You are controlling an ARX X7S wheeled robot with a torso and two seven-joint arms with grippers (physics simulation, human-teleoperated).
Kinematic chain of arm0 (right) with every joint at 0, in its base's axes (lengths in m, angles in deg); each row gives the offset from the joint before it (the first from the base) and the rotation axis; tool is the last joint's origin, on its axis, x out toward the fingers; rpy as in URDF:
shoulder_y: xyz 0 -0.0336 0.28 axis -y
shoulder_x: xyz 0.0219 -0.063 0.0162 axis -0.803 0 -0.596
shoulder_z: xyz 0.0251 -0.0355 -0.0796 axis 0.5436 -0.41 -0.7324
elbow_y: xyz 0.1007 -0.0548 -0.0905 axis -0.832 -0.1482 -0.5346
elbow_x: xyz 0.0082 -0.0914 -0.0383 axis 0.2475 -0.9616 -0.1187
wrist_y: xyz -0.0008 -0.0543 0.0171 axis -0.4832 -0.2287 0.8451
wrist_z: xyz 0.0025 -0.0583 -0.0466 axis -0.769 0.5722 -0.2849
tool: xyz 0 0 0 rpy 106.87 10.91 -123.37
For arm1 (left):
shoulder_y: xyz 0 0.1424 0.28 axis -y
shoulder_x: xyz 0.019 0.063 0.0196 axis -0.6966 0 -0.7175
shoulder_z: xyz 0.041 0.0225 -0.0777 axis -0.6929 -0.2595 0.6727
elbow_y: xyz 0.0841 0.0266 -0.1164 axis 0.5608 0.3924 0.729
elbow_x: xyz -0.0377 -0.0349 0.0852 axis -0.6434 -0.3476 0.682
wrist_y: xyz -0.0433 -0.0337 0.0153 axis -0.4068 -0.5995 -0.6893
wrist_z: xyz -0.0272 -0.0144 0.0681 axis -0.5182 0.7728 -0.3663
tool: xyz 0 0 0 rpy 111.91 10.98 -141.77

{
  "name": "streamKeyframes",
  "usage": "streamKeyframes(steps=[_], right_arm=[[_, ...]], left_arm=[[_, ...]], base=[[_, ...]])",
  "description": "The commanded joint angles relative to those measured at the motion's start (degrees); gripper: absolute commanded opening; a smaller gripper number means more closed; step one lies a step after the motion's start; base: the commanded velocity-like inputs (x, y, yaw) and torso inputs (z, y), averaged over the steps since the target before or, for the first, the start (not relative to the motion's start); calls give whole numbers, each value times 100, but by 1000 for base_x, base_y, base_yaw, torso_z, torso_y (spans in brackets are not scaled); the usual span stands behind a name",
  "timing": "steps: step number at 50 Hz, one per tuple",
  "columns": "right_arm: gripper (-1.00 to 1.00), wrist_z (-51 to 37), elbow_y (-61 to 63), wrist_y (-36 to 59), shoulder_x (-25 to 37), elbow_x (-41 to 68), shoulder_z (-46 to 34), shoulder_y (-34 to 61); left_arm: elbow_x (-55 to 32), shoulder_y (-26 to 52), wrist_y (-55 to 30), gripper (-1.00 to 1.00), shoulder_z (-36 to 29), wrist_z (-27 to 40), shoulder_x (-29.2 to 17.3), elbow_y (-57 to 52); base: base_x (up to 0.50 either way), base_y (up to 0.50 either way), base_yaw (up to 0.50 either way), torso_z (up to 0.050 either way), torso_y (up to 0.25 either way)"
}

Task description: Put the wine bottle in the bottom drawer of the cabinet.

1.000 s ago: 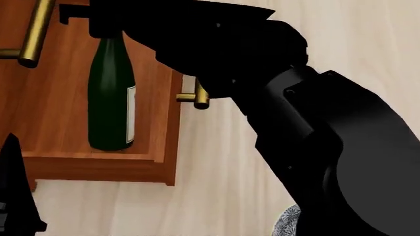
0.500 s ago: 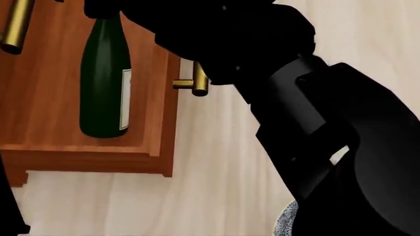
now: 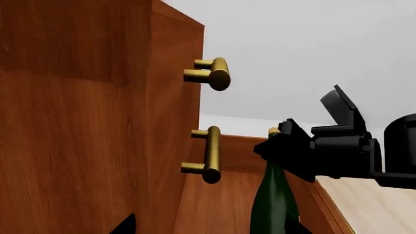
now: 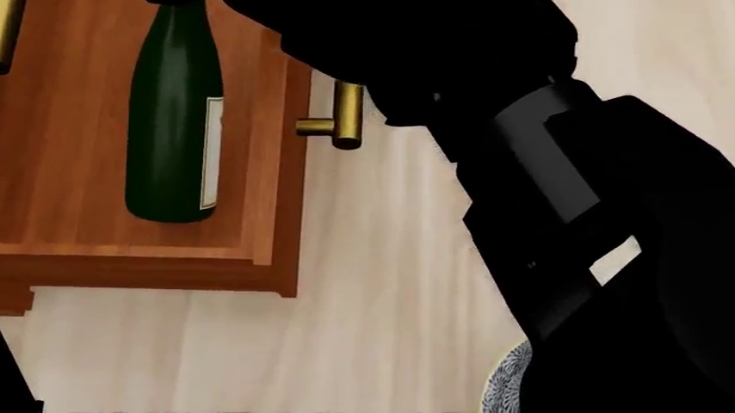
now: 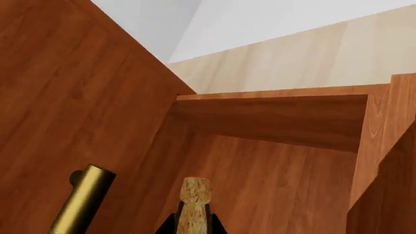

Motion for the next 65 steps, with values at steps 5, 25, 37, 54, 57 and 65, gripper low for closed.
streamKeyframes(steps=[5,25,37,54,57,65], right_arm=[[-100,-535,105,218,-158,266,-1570,-656],[100,-574,17,250,-158,203,-1574,-536],[100,-887,-208,578,-158,-172,-1595,-241],[100,-713,-235,1671,-158,-1811,-1432,471],[100,-669,-258,1830,-158,-2000,-1373,520],[100,-545,-208,2106,-158,-2479,-1307,740]], left_arm=[[-1824,622,163,100,-574,-294,-128,1374],[-1840,607,182,100,-563,-333,-118,1410],[-1843,638,131,100,-583,-330,-76,1403],[-1832,701,16,100,-631,-308,-19,1343],[-1832,694,11,100,-631,-300,-26,1330],[-1866,712,-8,100,-615,-267,-31,1298]], base=[[38,8,-6,0,-29],[41,7,-3,0,-27],[39,6,-7,0,-27],[34,0,-17,0,-20],[35,0,-18,0,-18],[35,-2,-19,0,-16]])
